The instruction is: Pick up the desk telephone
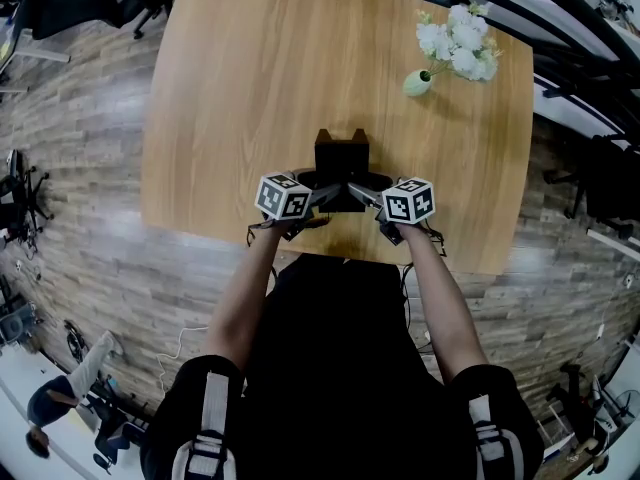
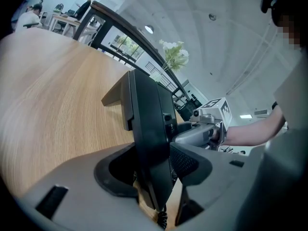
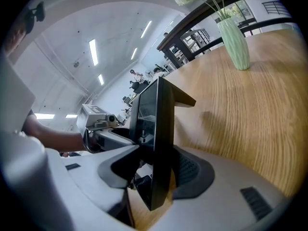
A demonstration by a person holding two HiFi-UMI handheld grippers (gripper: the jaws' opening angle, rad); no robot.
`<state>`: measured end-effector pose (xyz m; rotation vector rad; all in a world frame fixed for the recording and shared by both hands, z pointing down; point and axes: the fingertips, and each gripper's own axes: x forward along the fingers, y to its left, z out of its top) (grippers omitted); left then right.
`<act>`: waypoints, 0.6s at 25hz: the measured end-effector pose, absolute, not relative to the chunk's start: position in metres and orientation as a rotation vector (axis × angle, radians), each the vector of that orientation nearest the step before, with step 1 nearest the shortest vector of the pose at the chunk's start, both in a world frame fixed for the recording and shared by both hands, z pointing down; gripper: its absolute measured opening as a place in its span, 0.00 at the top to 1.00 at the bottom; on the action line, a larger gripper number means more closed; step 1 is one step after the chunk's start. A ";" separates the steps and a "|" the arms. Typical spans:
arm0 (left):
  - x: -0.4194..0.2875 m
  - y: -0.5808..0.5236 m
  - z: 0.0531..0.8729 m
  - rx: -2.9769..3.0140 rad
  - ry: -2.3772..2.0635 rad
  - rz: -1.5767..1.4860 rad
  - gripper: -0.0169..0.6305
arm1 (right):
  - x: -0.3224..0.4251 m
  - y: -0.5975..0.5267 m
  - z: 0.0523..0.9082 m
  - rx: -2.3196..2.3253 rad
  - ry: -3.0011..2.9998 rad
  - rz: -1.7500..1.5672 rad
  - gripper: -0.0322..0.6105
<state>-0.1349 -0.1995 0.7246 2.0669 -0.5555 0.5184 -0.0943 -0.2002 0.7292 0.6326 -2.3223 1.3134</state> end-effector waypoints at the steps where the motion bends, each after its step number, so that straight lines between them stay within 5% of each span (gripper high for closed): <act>1: -0.135 -0.199 0.723 2.067 -0.559 0.517 0.63 | -0.094 -0.200 0.728 0.630 -2.324 1.311 0.61; 15: -0.120 -0.189 0.698 2.077 -0.636 0.477 0.63 | -0.079 -0.192 0.702 0.565 -2.346 1.230 0.61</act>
